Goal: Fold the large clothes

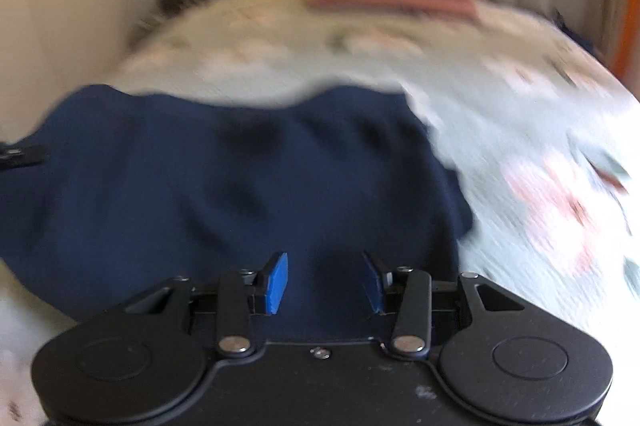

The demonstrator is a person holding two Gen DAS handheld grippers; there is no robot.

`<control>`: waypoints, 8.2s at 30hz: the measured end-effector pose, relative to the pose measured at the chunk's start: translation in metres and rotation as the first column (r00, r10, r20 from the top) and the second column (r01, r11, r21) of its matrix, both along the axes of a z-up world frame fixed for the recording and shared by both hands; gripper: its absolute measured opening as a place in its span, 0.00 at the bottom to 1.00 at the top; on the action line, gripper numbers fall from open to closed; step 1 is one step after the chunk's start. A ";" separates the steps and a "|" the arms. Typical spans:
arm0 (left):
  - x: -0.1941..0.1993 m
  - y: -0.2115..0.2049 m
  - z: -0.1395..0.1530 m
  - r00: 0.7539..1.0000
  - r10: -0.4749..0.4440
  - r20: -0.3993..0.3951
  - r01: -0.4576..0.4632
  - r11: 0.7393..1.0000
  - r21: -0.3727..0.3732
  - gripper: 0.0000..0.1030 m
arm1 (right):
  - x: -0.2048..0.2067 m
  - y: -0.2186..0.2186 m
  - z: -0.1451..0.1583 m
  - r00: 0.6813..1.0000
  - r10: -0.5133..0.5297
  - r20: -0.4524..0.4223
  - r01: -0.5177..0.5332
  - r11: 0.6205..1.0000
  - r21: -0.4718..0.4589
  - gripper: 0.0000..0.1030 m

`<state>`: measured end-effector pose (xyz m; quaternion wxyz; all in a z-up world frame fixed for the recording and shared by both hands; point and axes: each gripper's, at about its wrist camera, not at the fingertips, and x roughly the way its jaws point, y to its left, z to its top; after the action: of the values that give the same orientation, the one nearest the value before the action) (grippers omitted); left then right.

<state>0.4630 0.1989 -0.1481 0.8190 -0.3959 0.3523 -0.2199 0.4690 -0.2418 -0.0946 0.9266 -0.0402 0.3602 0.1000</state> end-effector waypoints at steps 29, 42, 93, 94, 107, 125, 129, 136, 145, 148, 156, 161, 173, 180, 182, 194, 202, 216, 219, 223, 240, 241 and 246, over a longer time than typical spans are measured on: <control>0.075 -0.400 0.011 0.925 -0.371 -0.076 0.373 0.856 0.357 0.48 | -0.010 -0.239 -0.043 0.888 -0.287 -0.360 0.403 0.862 0.308 0.16; -0.003 -0.328 0.049 0.871 -0.489 0.045 0.489 0.872 0.003 0.69 | 0.057 -0.175 0.042 0.988 -0.126 -0.086 0.145 0.955 0.261 0.17; 0.031 -0.294 0.014 0.912 -0.409 0.001 0.391 0.873 0.292 0.29 | 0.059 -0.058 0.003 0.994 0.108 -0.002 -0.107 0.984 -0.143 0.26; 0.027 -0.301 0.007 0.904 -0.427 -0.021 0.412 0.857 0.308 0.29 | 0.056 -0.058 -0.009 0.994 0.104 -0.041 -0.109 0.984 -0.144 0.26; 0.009 -0.313 -0.006 0.900 -0.434 -0.037 0.407 0.810 0.423 0.25 | 0.002 -0.107 -0.061 0.969 -0.003 -0.249 -0.030 0.991 -0.129 0.25; 0.037 -0.282 0.040 0.950 -0.303 -0.070 0.297 0.818 0.493 0.79 | 0.073 -0.178 -0.005 0.970 -0.088 -0.229 0.134 0.972 0.195 0.87; 0.071 -0.274 0.020 0.963 -0.199 -0.180 0.264 0.820 0.509 0.78 | 0.094 -0.177 -0.020 0.967 -0.046 -0.251 0.113 0.960 0.258 0.88; 0.110 -0.254 -0.015 0.951 -0.160 -0.265 0.230 0.939 0.256 0.78 | 0.109 -0.168 -0.036 0.977 -0.037 -0.210 0.104 0.941 0.321 0.89; 0.129 -0.252 -0.052 0.948 -0.160 -0.276 0.196 0.975 0.106 0.83 | 0.125 -0.191 -0.063 0.951 -0.022 -0.309 0.186 0.838 0.513 0.94; 0.132 -0.253 -0.067 0.946 -0.169 -0.275 0.190 0.981 0.050 0.86 | 0.128 -0.196 -0.071 0.945 -0.005 -0.326 0.198 0.804 0.561 0.96; 0.123 -0.260 -0.078 0.966 -0.179 -0.188 0.178 0.984 -0.026 0.63 | 0.114 -0.183 -0.067 0.967 0.027 -0.254 0.134 0.792 0.595 0.66; 0.105 -0.251 -0.065 0.972 -0.200 -0.121 0.191 0.978 -0.082 0.53 | 0.096 -0.173 -0.043 0.980 0.042 -0.194 0.081 0.808 0.584 0.49; 0.002 -0.184 0.004 0.981 -0.193 -0.034 0.188 0.975 -0.114 0.53 | -0.017 -0.098 0.031 0.993 0.078 -0.085 -0.019 0.836 0.548 0.49; -0.096 -0.142 0.018 0.979 -0.176 -0.107 0.161 0.978 -0.136 0.53 | -0.106 -0.061 0.049 0.985 0.094 -0.146 0.001 0.839 0.544 0.48; -0.119 -0.133 0.013 0.977 -0.174 -0.127 0.158 0.979 -0.125 0.53 | -0.125 -0.053 0.041 0.979 0.104 -0.178 0.007 0.845 0.535 0.48; -0.172 -0.113 -0.073 0.985 -0.152 -0.076 0.145 0.985 -0.088 0.56 | -0.162 -0.051 -0.041 0.981 0.101 -0.166 -0.019 0.902 0.432 0.52; -0.221 -0.099 -0.051 0.992 -0.040 0.123 0.033 0.998 0.057 0.55 | -0.202 -0.080 -0.030 0.997 0.074 0.026 -0.078 0.959 0.273 0.73; -0.231 -0.177 0.013 0.933 -0.302 0.197 0.263 0.944 0.198 0.54 | -0.138 0.041 0.023 0.963 0.147 0.225 -0.154 0.988 0.012 0.48; -0.243 -0.189 -0.026 0.895 -0.406 0.186 0.364 0.904 0.223 0.49 | -0.093 0.059 -0.017 0.985 0.150 0.087 -0.152 0.988 0.021 0.23; -0.254 -0.158 -0.051 0.938 -0.312 0.150 0.296 0.948 0.116 0.13 | -0.062 0.064 -0.059 0.993 0.119 0.011 -0.119 0.992 -0.045 0.19; -0.279 -0.182 -0.037 0.948 -0.304 0.090 0.259 0.907 0.332 0.07 | -0.238 0.027 -0.039 0.973 0.205 -0.105 -0.196 0.976 0.095 0.32; -0.278 -0.184 -0.036 0.952 -0.294 0.081 0.250 0.904 0.346 0.08 | -0.246 0.027 -0.052 0.974 0.192 -0.124 -0.183 0.980 0.079 0.32; -0.284 -0.184 -0.034 0.961 -0.275 0.034 0.245 0.900 0.360 0.08 | -0.279 -0.018 -0.076 0.973 0.071 -0.218 -0.041 0.989 0.139 0.32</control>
<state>0.1795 0.0151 -0.1824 0.8539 -0.1826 0.4010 -0.2769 0.1897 -0.2597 -0.1710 0.8780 0.0232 0.4526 0.1540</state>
